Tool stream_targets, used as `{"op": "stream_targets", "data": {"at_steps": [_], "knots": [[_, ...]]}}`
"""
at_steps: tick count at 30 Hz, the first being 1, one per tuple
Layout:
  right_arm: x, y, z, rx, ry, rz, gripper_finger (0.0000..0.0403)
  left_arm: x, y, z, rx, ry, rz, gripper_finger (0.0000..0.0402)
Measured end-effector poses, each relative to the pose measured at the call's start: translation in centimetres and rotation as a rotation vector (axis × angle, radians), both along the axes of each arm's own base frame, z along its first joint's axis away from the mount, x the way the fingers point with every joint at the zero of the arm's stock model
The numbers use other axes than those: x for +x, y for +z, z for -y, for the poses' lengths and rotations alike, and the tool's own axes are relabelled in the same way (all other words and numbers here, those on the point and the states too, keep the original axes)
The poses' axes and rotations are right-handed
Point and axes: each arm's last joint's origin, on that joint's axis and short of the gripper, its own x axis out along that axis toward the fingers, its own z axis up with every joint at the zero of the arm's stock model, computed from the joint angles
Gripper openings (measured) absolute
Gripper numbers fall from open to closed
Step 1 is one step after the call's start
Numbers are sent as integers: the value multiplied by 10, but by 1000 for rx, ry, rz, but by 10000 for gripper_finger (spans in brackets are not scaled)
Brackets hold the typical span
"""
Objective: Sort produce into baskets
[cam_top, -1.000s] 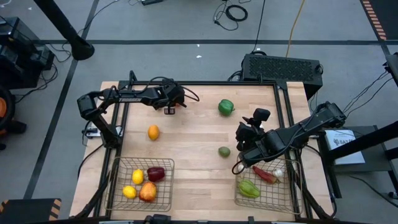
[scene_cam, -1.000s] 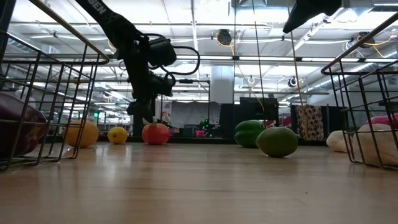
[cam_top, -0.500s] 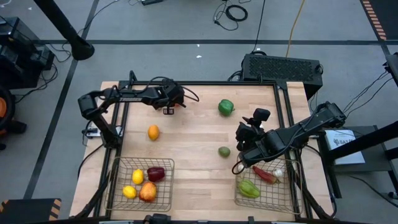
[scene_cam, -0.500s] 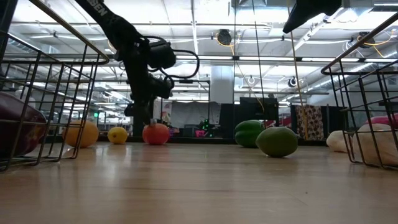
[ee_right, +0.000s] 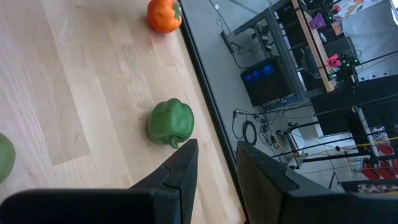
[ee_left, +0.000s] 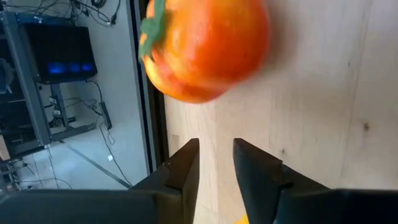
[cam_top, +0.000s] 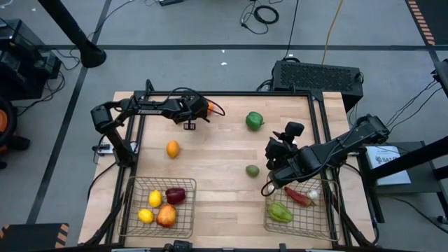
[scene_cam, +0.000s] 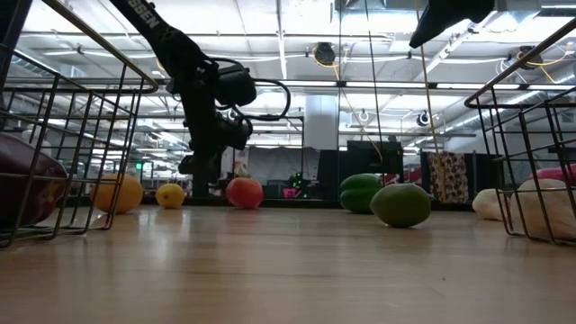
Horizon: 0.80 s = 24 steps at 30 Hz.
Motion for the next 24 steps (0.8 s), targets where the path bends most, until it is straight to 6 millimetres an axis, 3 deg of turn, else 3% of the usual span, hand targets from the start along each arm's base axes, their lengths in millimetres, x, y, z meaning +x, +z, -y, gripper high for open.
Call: {"op": "stream_targets", "data": {"at_steps": [9, 24], "knots": [[0, 0, 0, 0, 0, 0, 102, 6, 5, 6, 72, 2, -13, 93], [0, 0, 0, 0, 0, 0, 102, 21, 10, 4, 130, -181, 12, 93]]}}
